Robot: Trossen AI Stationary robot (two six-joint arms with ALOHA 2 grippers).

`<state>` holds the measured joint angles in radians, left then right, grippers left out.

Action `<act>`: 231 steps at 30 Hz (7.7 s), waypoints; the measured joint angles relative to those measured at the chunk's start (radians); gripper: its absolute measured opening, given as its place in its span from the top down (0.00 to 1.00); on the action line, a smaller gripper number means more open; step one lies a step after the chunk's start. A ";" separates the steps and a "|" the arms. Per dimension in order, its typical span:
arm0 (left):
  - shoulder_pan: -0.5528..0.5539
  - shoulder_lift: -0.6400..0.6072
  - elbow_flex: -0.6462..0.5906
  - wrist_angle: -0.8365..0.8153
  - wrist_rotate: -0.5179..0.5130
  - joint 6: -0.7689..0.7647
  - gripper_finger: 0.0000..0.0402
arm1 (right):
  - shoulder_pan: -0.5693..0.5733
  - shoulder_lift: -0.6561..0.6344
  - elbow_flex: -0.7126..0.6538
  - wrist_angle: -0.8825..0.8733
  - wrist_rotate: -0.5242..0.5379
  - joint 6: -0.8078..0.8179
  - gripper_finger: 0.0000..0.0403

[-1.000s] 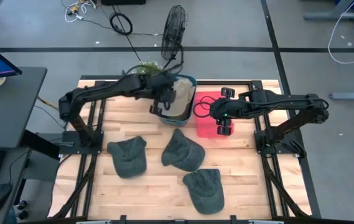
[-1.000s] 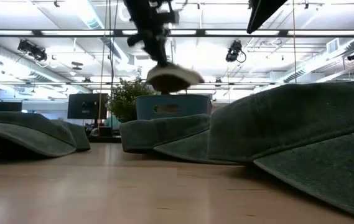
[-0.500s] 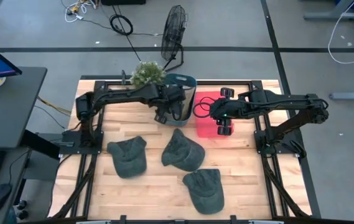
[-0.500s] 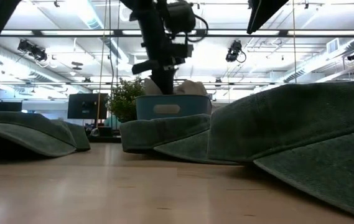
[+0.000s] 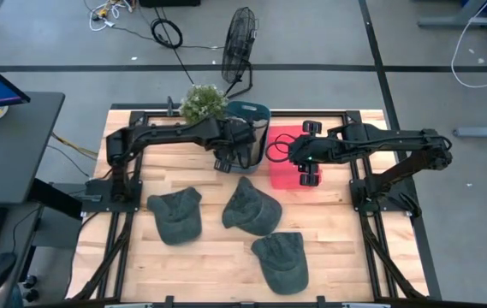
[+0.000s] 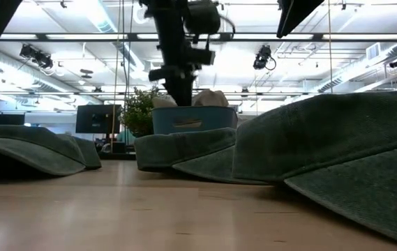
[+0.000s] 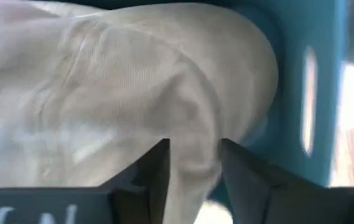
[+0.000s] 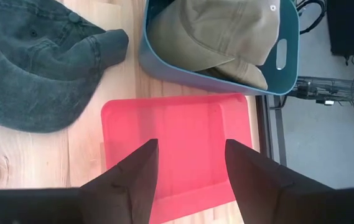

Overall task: Pick & Place hat
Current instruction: Put the top right gray cap into the red bin, then put the bottom gray cap into the red bin

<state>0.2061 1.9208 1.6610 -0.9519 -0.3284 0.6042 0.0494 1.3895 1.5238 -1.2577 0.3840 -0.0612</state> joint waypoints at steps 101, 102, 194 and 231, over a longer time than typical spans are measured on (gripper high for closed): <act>-0.186 -0.688 -0.660 0.401 -0.007 -0.646 0.55 | -0.028 -0.199 -0.439 0.288 0.132 0.150 0.98; -0.186 -0.688 -0.660 0.402 -0.007 -0.646 0.55 | -0.047 -0.201 -0.465 0.310 0.132 0.142 0.98; -0.188 -0.688 -0.660 0.406 -0.007 -0.916 0.55 | 0.582 0.297 -0.638 1.117 -0.527 0.363 0.97; -0.211 -0.604 -0.660 0.472 -0.008 -0.915 0.55 | -0.112 -0.091 -0.538 0.350 0.037 -0.280 0.98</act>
<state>-0.0047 1.3167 1.0010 -0.4797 -0.3363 -0.3111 -0.0630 1.2983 0.9859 -0.9076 0.4209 -0.3411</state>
